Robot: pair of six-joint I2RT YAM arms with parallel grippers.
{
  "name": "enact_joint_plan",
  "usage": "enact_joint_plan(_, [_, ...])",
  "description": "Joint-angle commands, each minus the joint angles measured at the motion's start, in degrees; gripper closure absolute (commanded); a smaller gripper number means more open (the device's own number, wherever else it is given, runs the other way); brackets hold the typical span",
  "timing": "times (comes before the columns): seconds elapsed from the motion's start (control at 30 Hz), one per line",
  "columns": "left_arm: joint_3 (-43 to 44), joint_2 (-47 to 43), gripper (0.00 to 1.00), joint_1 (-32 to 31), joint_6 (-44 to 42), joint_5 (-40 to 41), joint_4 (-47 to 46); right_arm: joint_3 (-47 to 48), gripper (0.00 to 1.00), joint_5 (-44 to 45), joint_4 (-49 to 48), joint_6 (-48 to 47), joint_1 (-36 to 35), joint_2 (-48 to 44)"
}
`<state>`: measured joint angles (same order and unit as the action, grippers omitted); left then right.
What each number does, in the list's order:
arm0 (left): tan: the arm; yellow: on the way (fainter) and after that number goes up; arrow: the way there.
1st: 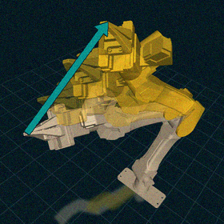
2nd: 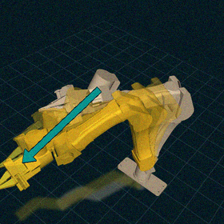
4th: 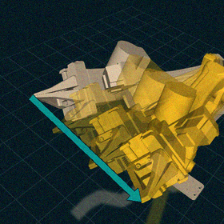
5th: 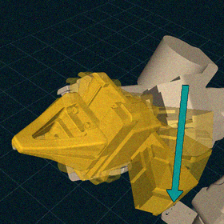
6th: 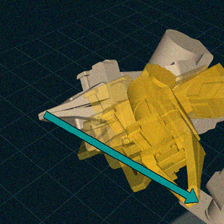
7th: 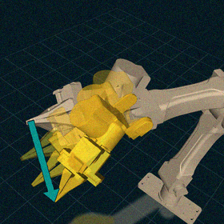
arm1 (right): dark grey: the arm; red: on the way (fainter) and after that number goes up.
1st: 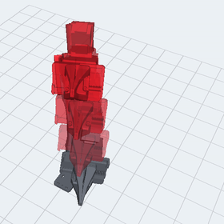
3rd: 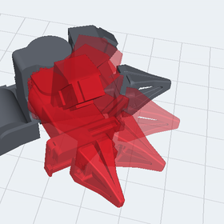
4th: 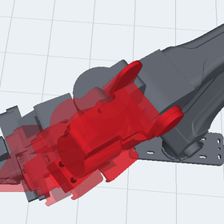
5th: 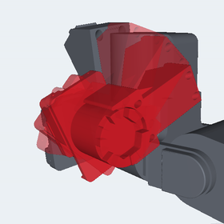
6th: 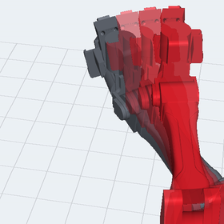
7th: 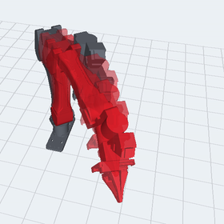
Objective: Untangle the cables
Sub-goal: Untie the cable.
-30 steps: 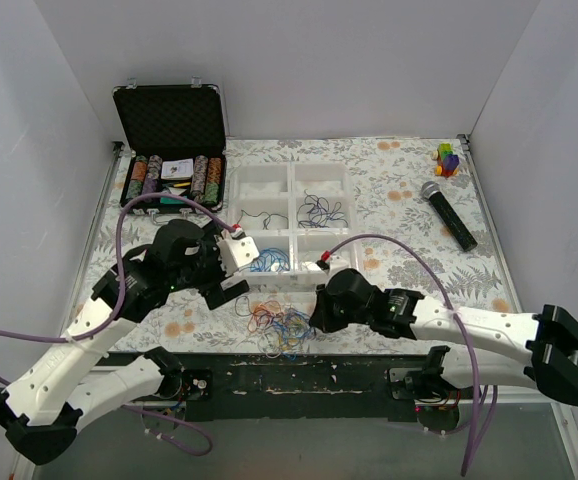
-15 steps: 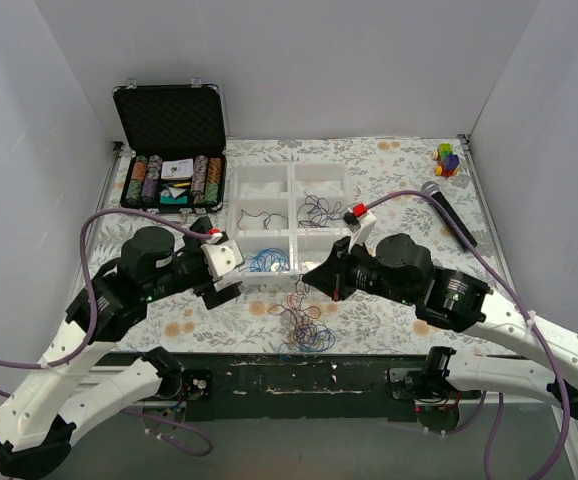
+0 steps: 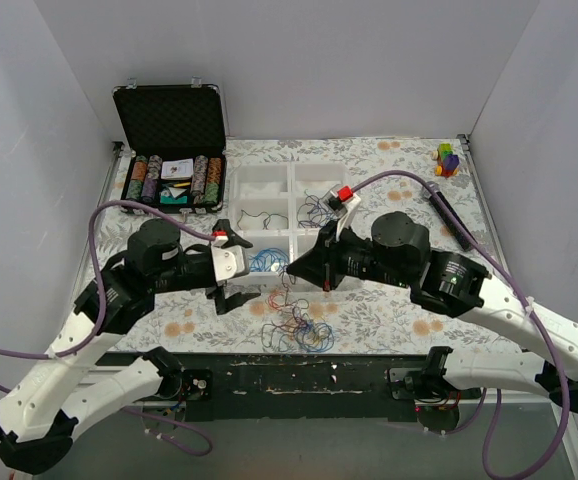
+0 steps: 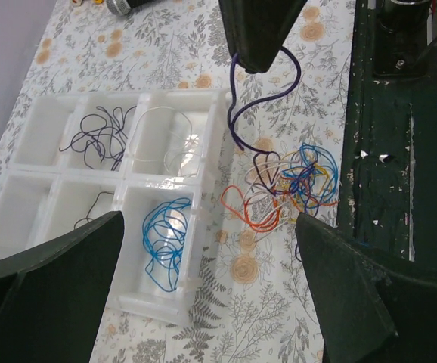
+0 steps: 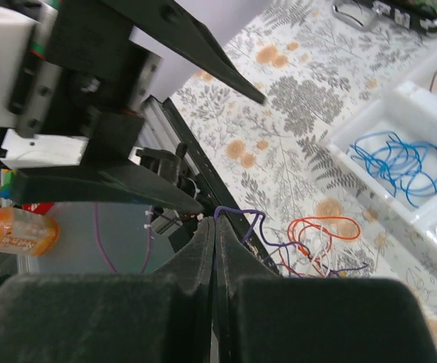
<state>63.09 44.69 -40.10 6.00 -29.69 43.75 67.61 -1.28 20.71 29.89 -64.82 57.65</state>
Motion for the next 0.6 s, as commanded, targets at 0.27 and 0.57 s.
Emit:
enact_joint_plan(0.27, [-5.5,4.0,0.09,0.1,5.2,-11.0,-15.7,7.0,0.99,-6.4,-6.7,-3.0,0.3,3.1])
enact_joint_plan(0.57, [-3.0,8.8,1.00,0.1,9.1,-16.4,-19.0,5.2,0.99,-7.9,-9.5,-2.9,0.2,3.9])
